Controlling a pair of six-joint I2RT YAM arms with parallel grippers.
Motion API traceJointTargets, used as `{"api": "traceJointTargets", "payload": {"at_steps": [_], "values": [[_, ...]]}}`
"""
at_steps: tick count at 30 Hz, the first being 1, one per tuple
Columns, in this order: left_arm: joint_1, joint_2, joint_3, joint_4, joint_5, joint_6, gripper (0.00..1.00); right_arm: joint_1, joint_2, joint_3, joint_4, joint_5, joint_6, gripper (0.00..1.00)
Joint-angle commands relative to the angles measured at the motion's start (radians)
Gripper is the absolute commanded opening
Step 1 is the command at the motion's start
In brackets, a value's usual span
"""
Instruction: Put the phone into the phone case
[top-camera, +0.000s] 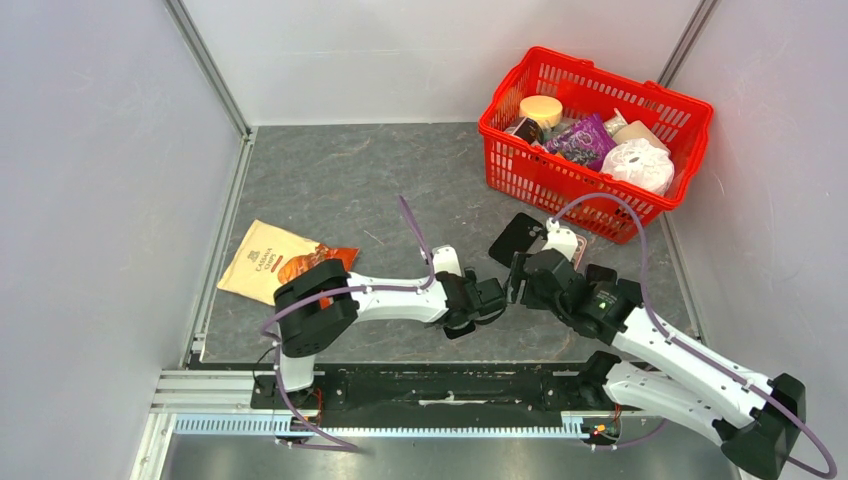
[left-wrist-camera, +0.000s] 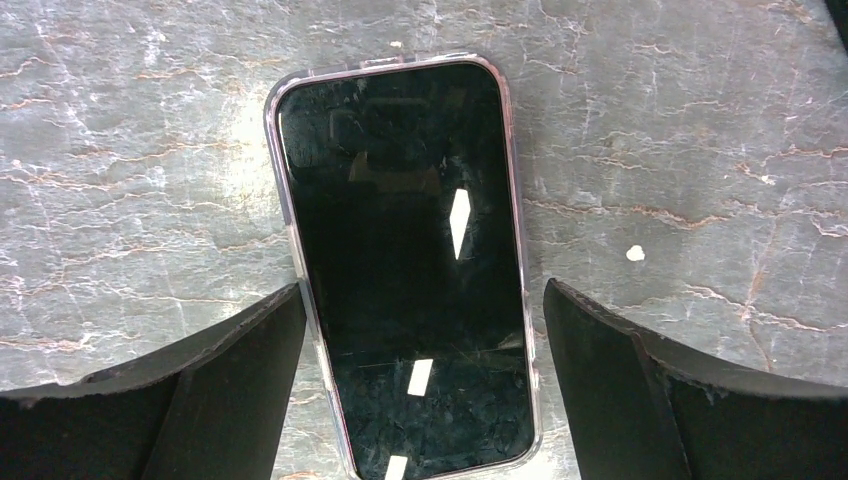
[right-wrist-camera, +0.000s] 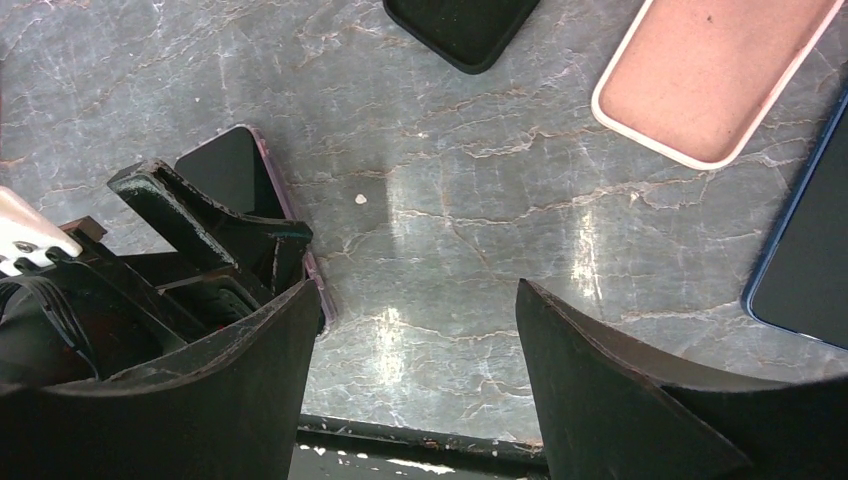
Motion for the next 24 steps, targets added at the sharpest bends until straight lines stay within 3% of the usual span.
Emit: {"api": "traceJointTargets", "payload": {"at_steps": [1, 6, 8, 11, 14, 19, 24], "values": [[-0.012, 0.041, 0.054, -0.015, -0.031, 0.005, 0.94, 0.0, -0.023, -0.013, -0.002, -0.005, 0.004, 0.79], [-0.01, 0.049, 0.041, -0.037, -0.037, -0.03, 0.93, -0.001, -0.032, -0.017, -0.006, -0.005, 0.007, 0.79], [-0.001, 0.046, 0.031, -0.044, -0.043, -0.026, 0.86, 0.0, -0.033, -0.016, -0.008, -0.005, 0.007, 0.79], [0.034, 0.04, 0.027, -0.044, -0.043, 0.046, 0.67, 0.0, -0.036, -0.018, -0.009, -0.011, 0.007, 0.79], [0.095, 0.026, 0.015, -0.022, -0.031, 0.129, 0.61, -0.001, -0.038, -0.018, -0.007, -0.015, 0.007, 0.79], [0.274, -0.044, -0.074, 0.195, 0.043, 0.399, 0.59, 0.0, -0.034, -0.022, 0.001, -0.016, 0.008, 0.79], [0.494, -0.038, -0.013, 0.361, 0.169, 0.728, 0.57, 0.0, 0.003, -0.022, 0.037, -0.017, 0.008, 0.79]]}}
